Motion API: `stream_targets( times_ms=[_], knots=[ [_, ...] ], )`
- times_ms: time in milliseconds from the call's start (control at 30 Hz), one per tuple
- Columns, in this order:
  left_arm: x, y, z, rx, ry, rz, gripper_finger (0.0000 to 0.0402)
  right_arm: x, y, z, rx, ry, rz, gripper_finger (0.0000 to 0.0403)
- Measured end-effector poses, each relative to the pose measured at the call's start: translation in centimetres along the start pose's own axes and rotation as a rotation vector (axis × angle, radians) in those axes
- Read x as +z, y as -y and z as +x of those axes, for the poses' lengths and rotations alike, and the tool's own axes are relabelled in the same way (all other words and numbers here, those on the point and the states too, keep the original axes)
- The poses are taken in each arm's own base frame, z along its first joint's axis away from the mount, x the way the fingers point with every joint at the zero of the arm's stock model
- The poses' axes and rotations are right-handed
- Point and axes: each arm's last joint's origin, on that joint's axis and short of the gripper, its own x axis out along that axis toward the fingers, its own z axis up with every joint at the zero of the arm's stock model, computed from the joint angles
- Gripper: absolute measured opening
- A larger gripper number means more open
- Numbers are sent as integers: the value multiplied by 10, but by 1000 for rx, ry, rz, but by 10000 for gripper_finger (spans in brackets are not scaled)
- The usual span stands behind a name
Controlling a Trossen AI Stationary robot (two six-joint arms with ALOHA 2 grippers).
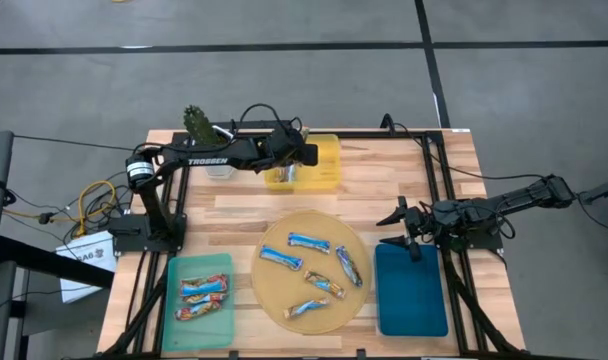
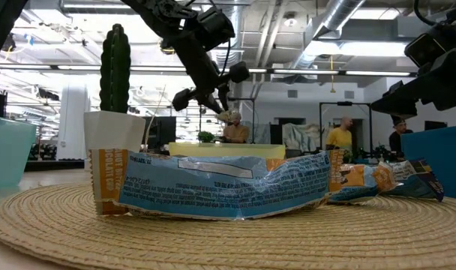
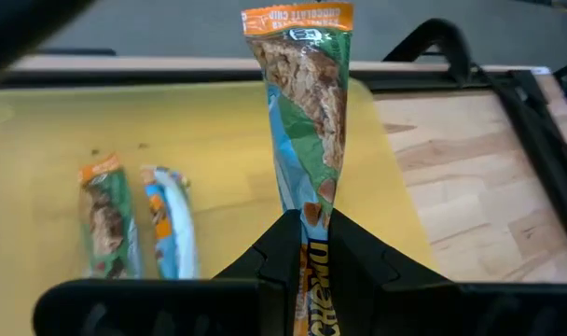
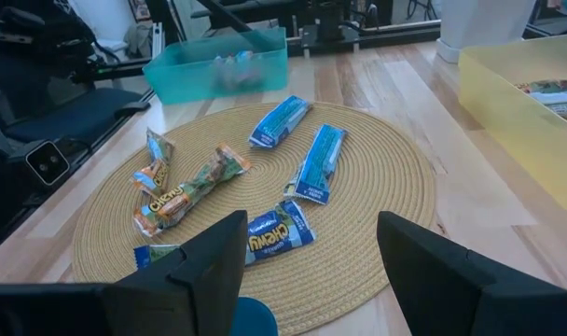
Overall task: Pick and place Granola Bars by type
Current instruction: Put the yellow granola bar into the yellow bin
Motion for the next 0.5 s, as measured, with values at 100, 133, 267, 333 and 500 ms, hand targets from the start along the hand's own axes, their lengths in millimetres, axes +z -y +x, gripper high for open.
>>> stream_targets(
  times_ms=[100, 133, 267, 333, 500],
  knots=[
    [-2, -3, 0, 29, -22, -10, 38, 0, 0, 0, 0, 0, 0, 234],
    [-4, -4, 2, 42, -30, -13, 38, 0, 0, 0, 0, 0, 0, 234],
    [-11, -7, 10, 67, -73, -36, 38, 0, 0, 0, 0, 0, 0, 234],
    [-16, -8, 16, 63, -122, -44, 38, 0, 0, 0, 0, 2, 0, 234],
    [-28, -12, 32, 90, -171, -58, 38, 0, 0, 0, 0, 1, 0, 234]
  ],
)
